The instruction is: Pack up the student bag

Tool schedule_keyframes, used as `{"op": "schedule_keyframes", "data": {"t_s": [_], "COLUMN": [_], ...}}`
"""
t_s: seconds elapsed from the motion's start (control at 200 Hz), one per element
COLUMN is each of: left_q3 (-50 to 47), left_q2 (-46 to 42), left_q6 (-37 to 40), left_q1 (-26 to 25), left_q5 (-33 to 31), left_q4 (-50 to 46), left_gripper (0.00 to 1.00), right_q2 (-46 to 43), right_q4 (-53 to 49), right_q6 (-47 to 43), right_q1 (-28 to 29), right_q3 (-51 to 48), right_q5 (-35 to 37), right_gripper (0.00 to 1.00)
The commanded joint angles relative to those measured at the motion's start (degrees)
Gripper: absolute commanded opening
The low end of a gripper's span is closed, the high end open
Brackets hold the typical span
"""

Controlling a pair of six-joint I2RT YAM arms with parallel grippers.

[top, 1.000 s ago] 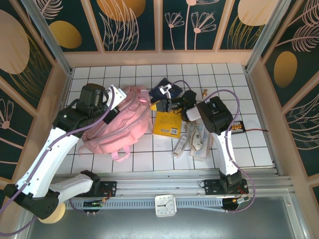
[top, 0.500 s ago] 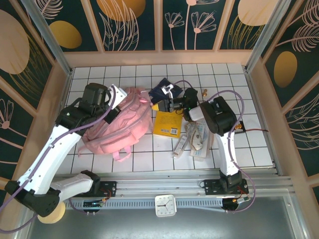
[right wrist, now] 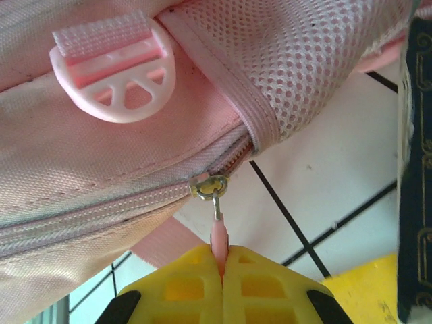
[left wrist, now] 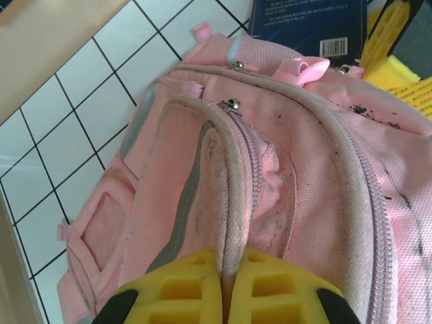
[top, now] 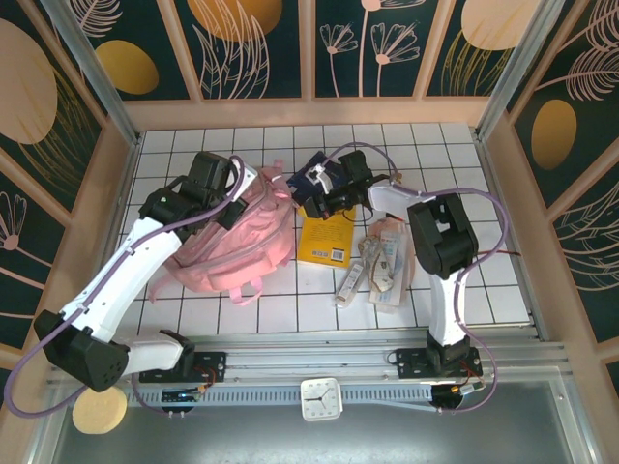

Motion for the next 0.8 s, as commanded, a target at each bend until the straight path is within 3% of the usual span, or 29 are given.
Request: {"op": "schedule_keyframes", "data": {"t_s": [0.0, 0.195, 0.36, 0.505, 0.796], "left_q3": [-2.1, -2.5, -1.9, -4.0, -2.0], "left_q2": [-2.3, 0.3, 1.5, 3.1, 9.3], "left_q6": [-1.1, -3.5, -6.6, -5.7, -9.1], "left_q1": [0.5, -1.6, -2.2, -3.1, -3.2], "left_q5": [-5.6, -6.8, -4.6, -7.3, -9.1], "left_q4": [3.8, 5.0, 8.6, 8.9, 9.8], "left_gripper": [0.0, 0.0, 0.0, 0.0, 0.0], "right_q2": [-4.5, -5.3, -4.8, -8.0, -11.5], "right_q4": [-9.1, -13.0, -17.6, -18.5, -25.6], "right_q6": [-4.8, -6.9, -9.5, -9.1, -11.1], "right_q1": [-0.6, 1.9, 4.2, 5.4, 8.2], "right_q3": [-0.7, 1.4, 3.4, 3.3, 2.3], "right_q5": [7.1, 9.4, 15.4, 17.7, 17.8], "right_gripper": [0.0, 0.0, 0.0, 0.0, 0.0]}}
